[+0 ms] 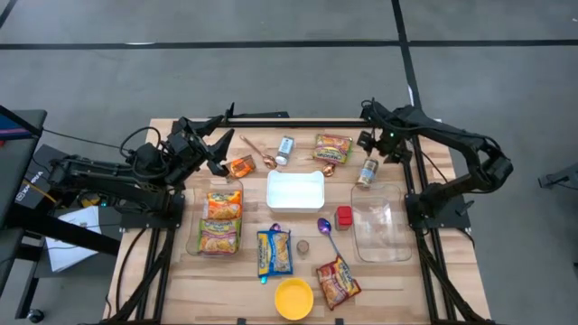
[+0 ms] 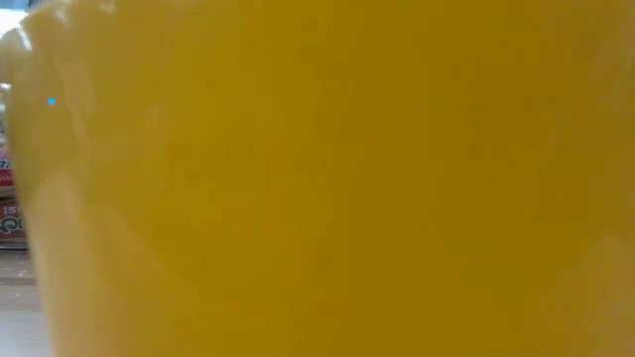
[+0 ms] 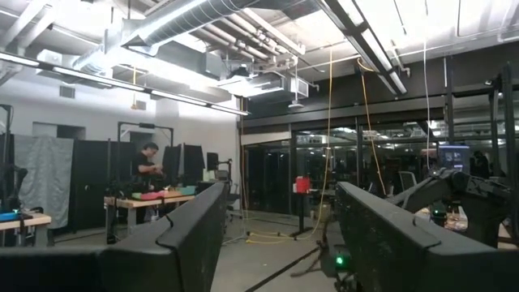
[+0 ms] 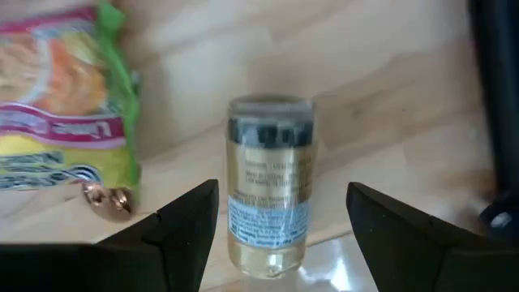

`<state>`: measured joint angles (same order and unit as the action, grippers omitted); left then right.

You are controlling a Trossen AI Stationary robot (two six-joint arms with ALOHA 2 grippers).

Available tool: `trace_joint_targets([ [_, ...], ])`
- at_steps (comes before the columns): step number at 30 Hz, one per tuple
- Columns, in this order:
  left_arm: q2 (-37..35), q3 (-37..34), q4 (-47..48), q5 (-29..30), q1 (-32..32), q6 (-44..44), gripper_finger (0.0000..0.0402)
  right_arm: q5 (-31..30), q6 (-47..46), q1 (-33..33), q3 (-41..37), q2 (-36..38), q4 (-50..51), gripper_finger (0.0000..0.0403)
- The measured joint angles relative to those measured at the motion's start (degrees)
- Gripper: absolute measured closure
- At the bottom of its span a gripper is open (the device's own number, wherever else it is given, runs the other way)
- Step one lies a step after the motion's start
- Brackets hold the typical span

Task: Pick & Place Food Item
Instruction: Put the gold seasoning bottle into the right transparent bin

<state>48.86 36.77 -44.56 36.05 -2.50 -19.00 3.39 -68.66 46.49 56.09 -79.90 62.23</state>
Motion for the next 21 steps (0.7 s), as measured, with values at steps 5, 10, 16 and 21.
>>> trace_joint_targets([
  [5,0.0,0.0,0.0,0.0,0.0,0.0,0.0175,2.1,-6.3,-1.3,-4.8,-0.1,-6.2,0.0138],
  [10,0.0,0.0,0.0,0.0,0.0,0.1,0.0175,2.5,-8.3,-2.7,-6.1,-0.1,-9.9,0.0138],
  [16,0.0,0.0,0.0,0.0,0.0,1.3,0.0175,1.3,-6.6,-2.9,-6.2,-0.1,-9.1,0.0138],
  [21,0.0,0.0,0.0,0.0,0.0,1.3,0.0175,1.7,-6.8,-2.1,-8.6,0.0,-10.6,0.0137],
])
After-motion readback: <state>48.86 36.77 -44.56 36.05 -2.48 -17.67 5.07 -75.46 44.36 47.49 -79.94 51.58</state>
